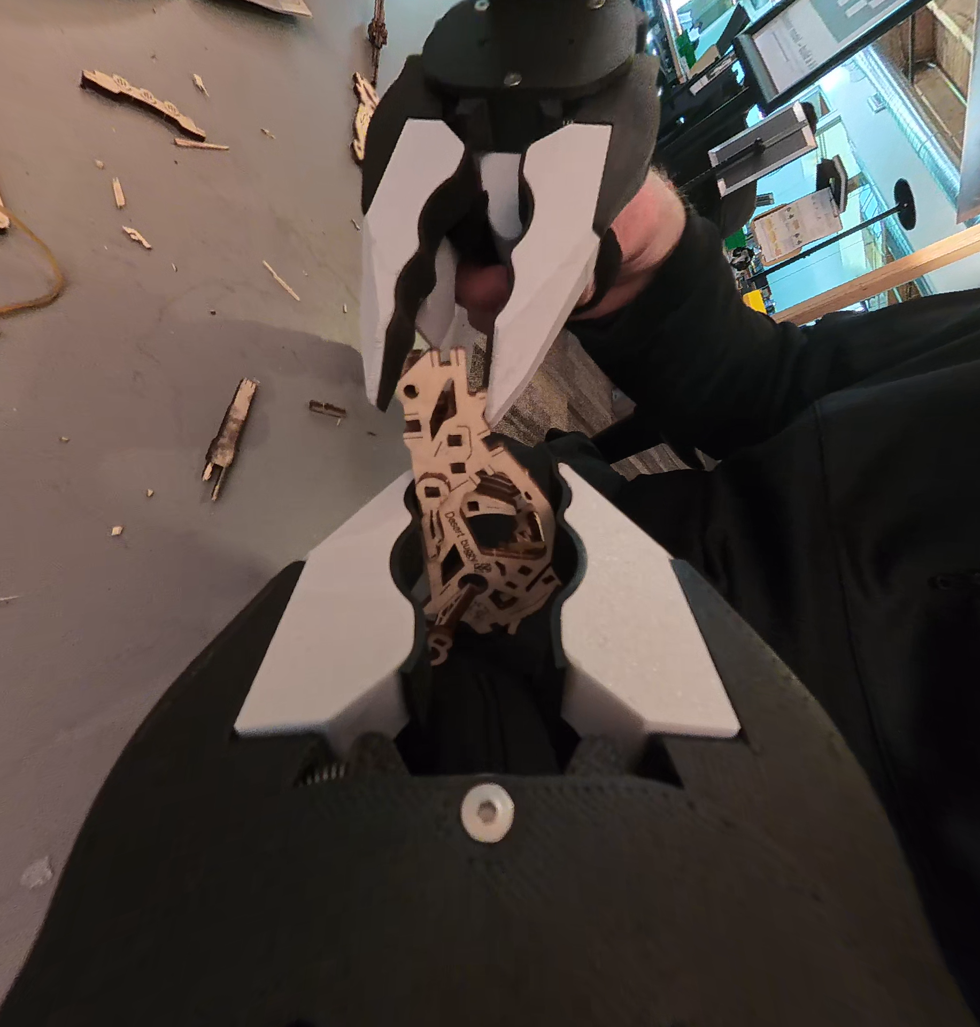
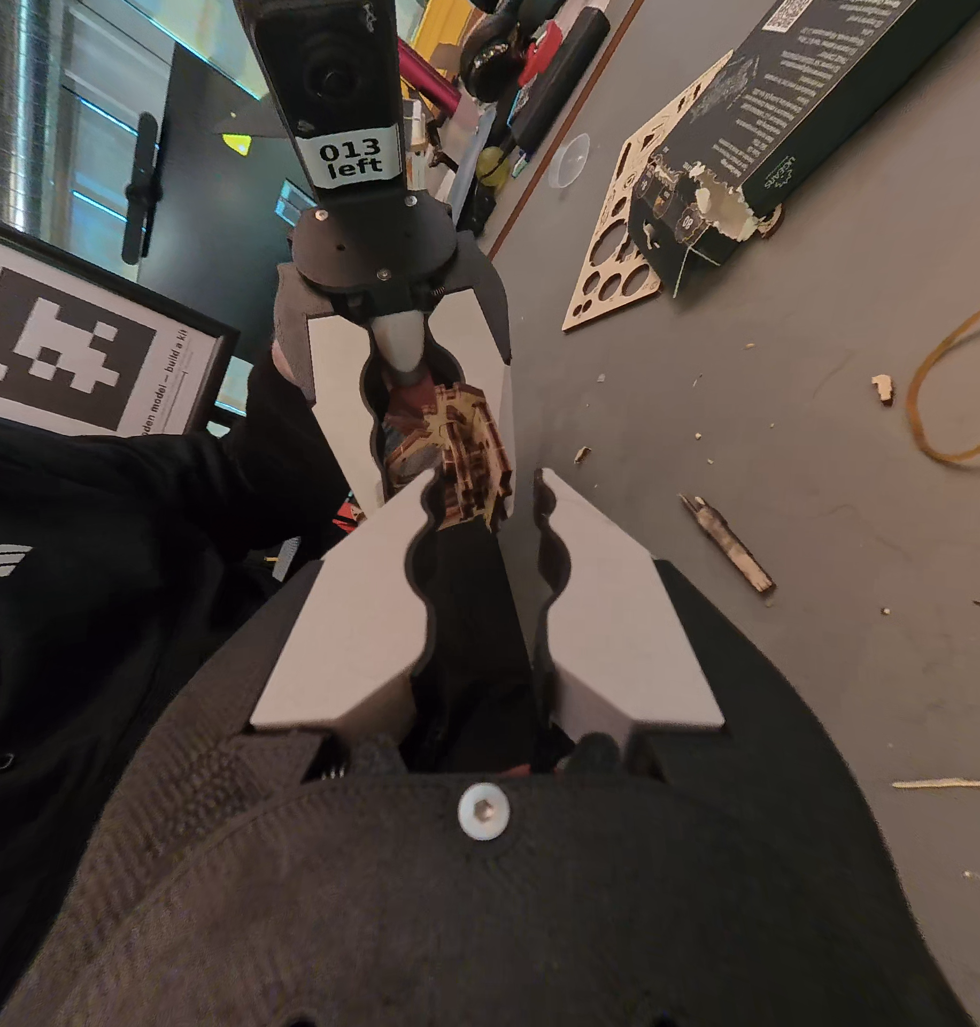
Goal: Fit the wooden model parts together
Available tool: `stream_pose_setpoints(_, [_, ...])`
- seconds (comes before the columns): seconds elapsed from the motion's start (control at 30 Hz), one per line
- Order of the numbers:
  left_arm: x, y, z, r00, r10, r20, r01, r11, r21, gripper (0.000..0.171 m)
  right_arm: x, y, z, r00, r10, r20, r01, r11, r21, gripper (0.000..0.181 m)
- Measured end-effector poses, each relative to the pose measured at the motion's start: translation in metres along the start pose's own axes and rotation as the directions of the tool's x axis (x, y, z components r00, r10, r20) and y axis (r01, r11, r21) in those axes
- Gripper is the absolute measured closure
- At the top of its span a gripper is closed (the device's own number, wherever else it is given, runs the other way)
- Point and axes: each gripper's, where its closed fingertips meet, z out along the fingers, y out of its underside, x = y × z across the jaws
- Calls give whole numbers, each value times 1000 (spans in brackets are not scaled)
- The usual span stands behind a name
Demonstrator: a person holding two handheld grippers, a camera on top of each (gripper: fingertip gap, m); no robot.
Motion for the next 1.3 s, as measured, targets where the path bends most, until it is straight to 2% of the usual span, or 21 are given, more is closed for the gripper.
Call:
stream_pose_setpoints(0.23, [0, 2, 1, 1000, 12, -1, -12, 1000, -18, 131, 1, 2, 0, 998, -43, -38, 41, 998, -49, 153])
stream_pose_setpoints(0.5, [3, 1, 0, 999, 25, -24, -25, 1000, -4, 131, -8, 1, 2, 995, -25, 94, 29, 999, -42, 161])
stream_pose_setpoints(0.63, [5, -1, 0, 998, 16, -53, -15, 1000, 14, 130, -7, -1, 1, 996, -58, 75, 61, 997, -40, 161])
stream_pose_setpoints(0.77, [9, -5, 0, 996, 16, -88, -12, 999, 41, 131, -11, -4, -2, 989, -88, 117, 94, 994, -48, 162])
stream_pose_setpoints(0.87, [9, -9, -3, 994, 11, -107, -3, 997, 79, 131, -9, -9, -1, 988, -77, 131, 84, 995, -51, 155])
stream_pose_setpoints(0.93, [6, -4, -3, 995, 31, -94, -26, 998, 52, 131, -11, -8, 1, 986, -76, 147, 84, 995, -50, 161])
stream_pose_setpoints(1.13, [7, -7, -1, 991, 16, -130, -5, 996, 85, 131, -11, -12, 4, 983, -91, 158, 94, 995, -12, 162])
stream_pose_setpoints(1.3, [4, -10, -4, 988, -24, -150, 41, 993, 113, 131, -5, -15, 1, 991, -60, 121, 62, 998, -8, 152])
